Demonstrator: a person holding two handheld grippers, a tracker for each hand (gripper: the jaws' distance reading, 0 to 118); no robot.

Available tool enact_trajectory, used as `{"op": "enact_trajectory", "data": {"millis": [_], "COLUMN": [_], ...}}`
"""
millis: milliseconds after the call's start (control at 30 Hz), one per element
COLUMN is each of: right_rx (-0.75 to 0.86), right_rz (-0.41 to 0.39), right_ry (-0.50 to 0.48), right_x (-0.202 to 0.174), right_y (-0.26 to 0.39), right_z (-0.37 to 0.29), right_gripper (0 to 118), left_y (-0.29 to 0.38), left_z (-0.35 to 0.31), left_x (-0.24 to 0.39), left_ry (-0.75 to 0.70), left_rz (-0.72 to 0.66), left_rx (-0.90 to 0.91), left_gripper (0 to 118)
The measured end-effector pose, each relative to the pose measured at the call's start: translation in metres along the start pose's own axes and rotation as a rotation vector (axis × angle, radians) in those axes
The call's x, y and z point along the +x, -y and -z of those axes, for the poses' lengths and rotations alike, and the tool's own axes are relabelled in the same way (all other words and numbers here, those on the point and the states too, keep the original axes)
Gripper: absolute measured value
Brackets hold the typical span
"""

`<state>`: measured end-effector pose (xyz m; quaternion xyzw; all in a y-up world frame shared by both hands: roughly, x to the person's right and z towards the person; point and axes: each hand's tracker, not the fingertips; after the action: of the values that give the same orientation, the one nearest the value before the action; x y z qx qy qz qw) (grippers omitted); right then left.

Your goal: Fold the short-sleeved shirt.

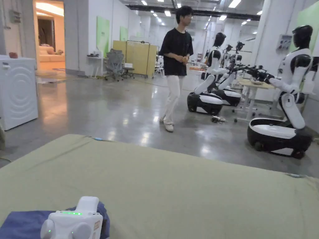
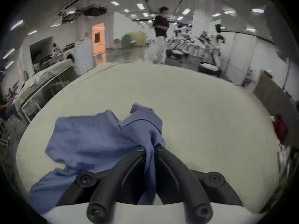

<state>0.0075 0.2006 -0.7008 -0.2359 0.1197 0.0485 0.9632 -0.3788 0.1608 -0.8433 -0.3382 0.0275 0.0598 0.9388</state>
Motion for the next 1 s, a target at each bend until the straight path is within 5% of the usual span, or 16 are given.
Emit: {"op": "enact_trajectory", "data": {"millis": [433, 667, 833, 900, 967, 1000], "right_rx": [0.014, -0.018, -0.025, -0.024, -0.022, -0.009], "right_rz": [0.071, 0.125, 0.151, 0.15, 0.145, 0.142], "right_ry": [0.226, 0.304, 0.302, 0.296, 0.289, 0.281], "right_x": [0.141, 0.197, 0.213, 0.213, 0.209, 0.205], "right_y": [0.042, 0.077, 0.088, 0.087, 0.084, 0.082], "right_z": [-0.105, -0.126, -0.127, -0.125, -0.124, -0.125], "right_gripper": [8, 8, 8, 8, 8, 8], "left_y": [-0.007, 0.108, 0.14, 0.134, 0.126, 0.118], "left_z": [-0.066, 0.0, 0.011, -0.006, -0.031, -0.053], "left_x": [0.368, 0.496, 0.496, 0.489, 0.477, 0.46], "left_ry": [0.554, 0.52, 0.513, 0.49, 0.472, 0.5], "left_rz": [0.257, 0.443, 0.409, 0.444, 0.485, 0.47], "left_rx": [0.058, -0.214, -0.206, -0.1, -0.033, 0.032], "left_gripper": [1, 1, 3, 16, 103, 108]}}
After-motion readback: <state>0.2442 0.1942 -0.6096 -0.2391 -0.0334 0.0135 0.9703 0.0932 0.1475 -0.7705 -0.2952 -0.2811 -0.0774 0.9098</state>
